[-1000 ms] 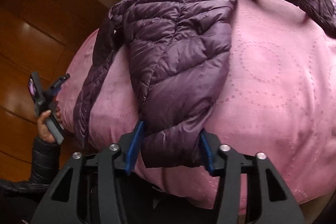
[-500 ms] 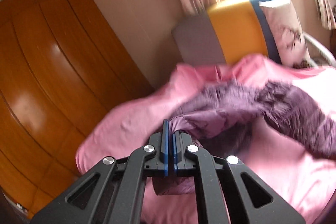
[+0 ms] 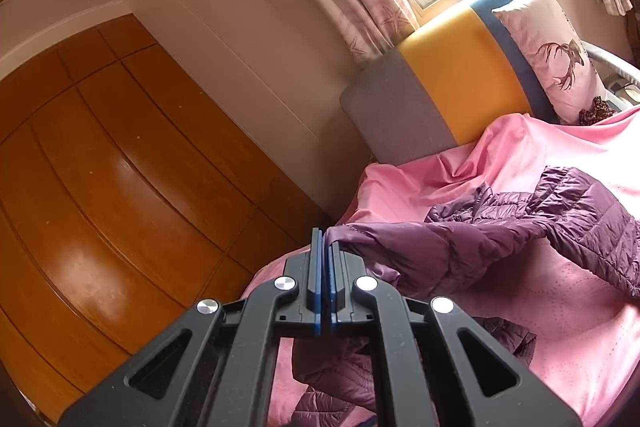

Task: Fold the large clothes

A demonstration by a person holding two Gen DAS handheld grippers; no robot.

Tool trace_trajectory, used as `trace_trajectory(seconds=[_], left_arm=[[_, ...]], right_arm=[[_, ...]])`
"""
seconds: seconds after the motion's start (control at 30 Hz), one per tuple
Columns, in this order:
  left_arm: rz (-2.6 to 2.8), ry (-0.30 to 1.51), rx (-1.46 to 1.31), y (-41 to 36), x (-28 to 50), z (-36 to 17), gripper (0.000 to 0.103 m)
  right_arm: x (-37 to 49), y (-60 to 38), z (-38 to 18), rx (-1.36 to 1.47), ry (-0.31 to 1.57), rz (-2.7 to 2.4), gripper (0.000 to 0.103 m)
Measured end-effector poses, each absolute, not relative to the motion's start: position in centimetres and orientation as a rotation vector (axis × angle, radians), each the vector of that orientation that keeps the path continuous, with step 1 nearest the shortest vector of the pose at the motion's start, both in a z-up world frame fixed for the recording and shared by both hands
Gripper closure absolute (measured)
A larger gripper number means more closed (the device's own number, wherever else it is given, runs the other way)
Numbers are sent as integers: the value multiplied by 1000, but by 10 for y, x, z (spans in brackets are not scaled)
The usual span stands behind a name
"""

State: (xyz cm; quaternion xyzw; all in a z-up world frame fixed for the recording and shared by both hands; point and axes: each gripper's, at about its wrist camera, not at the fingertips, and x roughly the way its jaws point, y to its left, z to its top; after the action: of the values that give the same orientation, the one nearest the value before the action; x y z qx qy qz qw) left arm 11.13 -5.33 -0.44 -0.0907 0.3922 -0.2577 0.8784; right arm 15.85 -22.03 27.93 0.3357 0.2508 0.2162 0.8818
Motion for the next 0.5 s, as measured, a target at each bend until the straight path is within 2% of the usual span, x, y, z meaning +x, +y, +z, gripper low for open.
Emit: trace_trajectory(seconds=[0.1,0.5], left_arm=[[-546,783,-167,-82,101,7,7],[-356,829,-169,-166,124,-5,6]], right_arm=[[167,-218,281,711,531,462,101],[191,-206,280,669,588,498,101]])
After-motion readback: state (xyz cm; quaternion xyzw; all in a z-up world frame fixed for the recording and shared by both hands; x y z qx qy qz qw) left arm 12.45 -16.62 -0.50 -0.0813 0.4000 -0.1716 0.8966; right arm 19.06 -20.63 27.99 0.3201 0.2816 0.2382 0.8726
